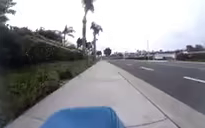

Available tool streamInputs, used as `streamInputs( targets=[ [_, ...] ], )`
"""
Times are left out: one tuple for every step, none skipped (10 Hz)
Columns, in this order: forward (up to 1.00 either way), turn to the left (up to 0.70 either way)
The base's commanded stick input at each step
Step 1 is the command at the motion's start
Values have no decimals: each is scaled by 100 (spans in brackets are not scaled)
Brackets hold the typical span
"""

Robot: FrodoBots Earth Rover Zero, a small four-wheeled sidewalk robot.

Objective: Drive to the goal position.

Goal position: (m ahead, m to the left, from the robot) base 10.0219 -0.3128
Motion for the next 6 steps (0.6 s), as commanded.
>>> streamInputs(
  targets=[
    [100,0],
    [100,0],
    [100,0],
    [100,0],
    [100,0],
    [100,0]
  ],
)
